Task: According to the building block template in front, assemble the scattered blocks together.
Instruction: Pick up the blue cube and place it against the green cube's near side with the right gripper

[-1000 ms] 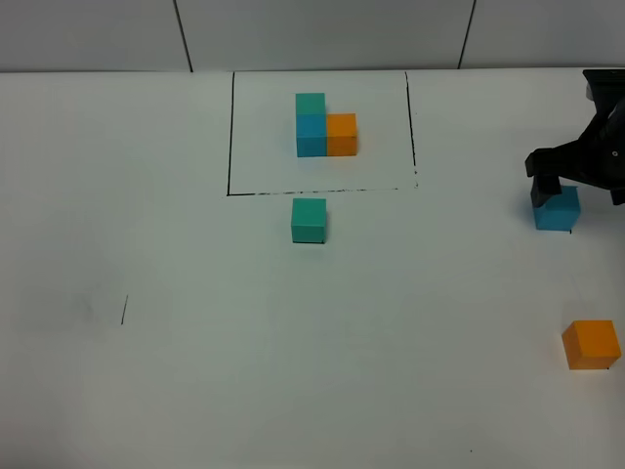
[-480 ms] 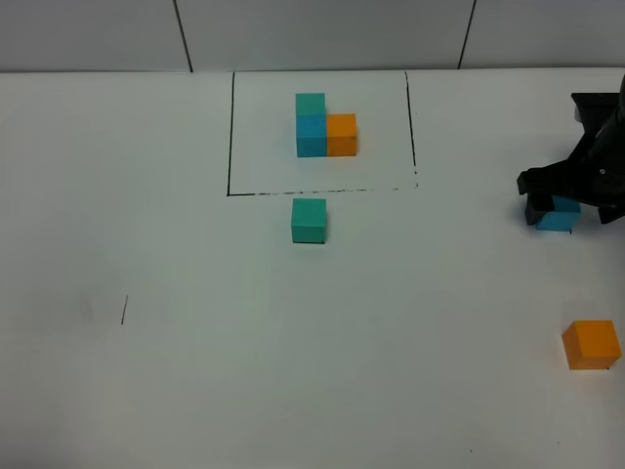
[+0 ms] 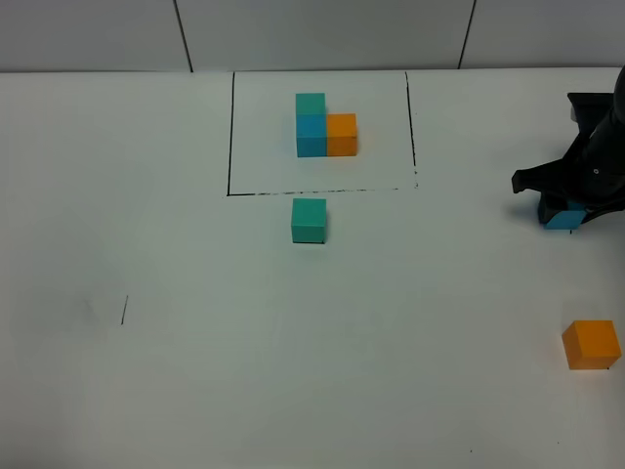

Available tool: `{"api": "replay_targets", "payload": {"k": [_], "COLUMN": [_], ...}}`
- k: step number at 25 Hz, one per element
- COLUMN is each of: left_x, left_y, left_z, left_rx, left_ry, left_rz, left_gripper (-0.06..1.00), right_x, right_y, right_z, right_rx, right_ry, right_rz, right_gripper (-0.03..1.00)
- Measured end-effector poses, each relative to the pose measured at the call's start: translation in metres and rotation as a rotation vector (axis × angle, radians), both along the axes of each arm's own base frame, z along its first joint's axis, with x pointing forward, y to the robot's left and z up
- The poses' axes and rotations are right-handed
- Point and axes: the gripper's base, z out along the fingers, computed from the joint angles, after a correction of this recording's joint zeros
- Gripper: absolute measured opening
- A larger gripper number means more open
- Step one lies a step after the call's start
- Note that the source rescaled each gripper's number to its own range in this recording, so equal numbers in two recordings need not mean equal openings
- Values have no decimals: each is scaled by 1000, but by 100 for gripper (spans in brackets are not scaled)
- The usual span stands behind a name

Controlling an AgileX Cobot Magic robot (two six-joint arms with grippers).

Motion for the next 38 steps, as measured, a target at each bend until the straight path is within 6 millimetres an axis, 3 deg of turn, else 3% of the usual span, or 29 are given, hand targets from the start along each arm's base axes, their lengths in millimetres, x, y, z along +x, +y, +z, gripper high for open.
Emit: {"api": "replay_targets", "payload": {"k": [4,8,13,17,20,24,31,34,38], "left_x": [0,0,0,0,0,0,0,0,0], "left_y": [0,0,0,0,0,0,0,0,0], "left_z": [0,0,0,0,0,0,0,0,0], "left_rx": [0,0,0,0,0,0,0,0,0], "left_ry": [0,0,0,0,0,0,0,0,0], "left_rz": [0,0,0,0,0,0,0,0,0], "left_gripper": [36,36,36,36,36,36,36,36,36], "right_x": [-2,-13,-43,-75,-95,-111,-119,-121,-115], "right_y": [17,47,104,161,195,224,259,279,299], "right_z": [12,44,90,104,104,100,56,44,43], "right_rx": [-14,-49,-56,-31,-11,10,30,45,76], "right_ry": [32,2,-31,-41,-45,-54,-4,-4,-24], "right_rz": [11,21,54,121,153,180,210,218,215], "right_gripper": [0,0,0,0,0,0,0,0,0]}}
